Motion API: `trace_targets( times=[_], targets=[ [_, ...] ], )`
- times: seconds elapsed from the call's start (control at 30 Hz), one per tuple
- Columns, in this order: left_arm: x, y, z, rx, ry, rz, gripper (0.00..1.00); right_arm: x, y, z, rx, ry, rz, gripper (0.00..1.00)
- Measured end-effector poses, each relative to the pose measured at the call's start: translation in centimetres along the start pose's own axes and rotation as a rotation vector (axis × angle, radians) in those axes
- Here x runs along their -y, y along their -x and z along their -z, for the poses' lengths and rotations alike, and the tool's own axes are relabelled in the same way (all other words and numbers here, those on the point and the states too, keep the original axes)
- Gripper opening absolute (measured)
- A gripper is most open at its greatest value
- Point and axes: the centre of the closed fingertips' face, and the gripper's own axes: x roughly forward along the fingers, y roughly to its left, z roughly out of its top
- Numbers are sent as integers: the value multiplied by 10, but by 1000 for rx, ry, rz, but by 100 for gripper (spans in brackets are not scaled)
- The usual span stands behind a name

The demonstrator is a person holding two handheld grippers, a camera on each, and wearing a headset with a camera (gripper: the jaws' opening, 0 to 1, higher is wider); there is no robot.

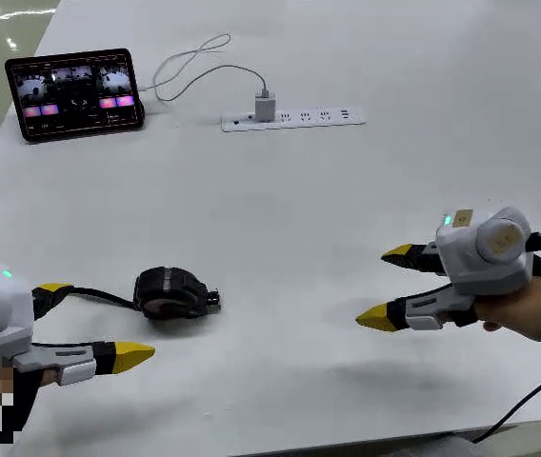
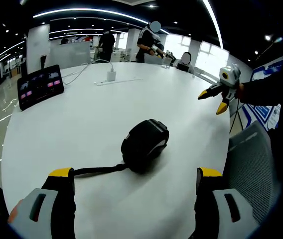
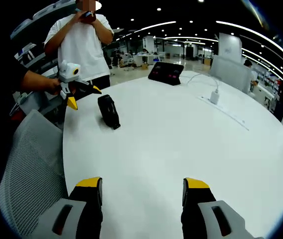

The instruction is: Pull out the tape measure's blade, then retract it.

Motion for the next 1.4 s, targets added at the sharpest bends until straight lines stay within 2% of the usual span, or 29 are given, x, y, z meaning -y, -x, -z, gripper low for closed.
trace_targets(
  times=[0.13, 0.37, 0.5, 0.67, 0.9, 1.1, 1.3, 1.33, 1.4],
  targets=[
    [-4, 3, -1, 7, 3, -12, 99, 3, 12, 11, -7, -14, 8, 67],
    [-5, 5, -3, 10, -14, -11, 99, 12, 25, 26, -10, -32, 51, 73],
    [-2, 5, -2, 4, -8, -1, 99, 12, 30, 29, 5, -20, 67, 83],
    [0, 6, -2, -14, -24, 15, 99, 12, 37, 25, 52, -18, 70, 99],
    [0, 10, -3, -16, -43, 20, 99, 14, 47, 32, 46, -12, 67, 99],
    [-6, 11, -1, -22, -49, -5, 99, 14, 49, 35, 35, -9, 73, 99],
    [-1, 12, -1, -20, -43, 23, 99, 12, 47, 38, 32, -18, 68, 99],
    [2, 13, 0, -27, -34, 41, 99, 11, 46, 39, 31, -17, 67, 99],
    [-3, 13, -1, -26, -51, 15, 99, 9, 46, 40, 25, -10, 64, 99]
  ],
)
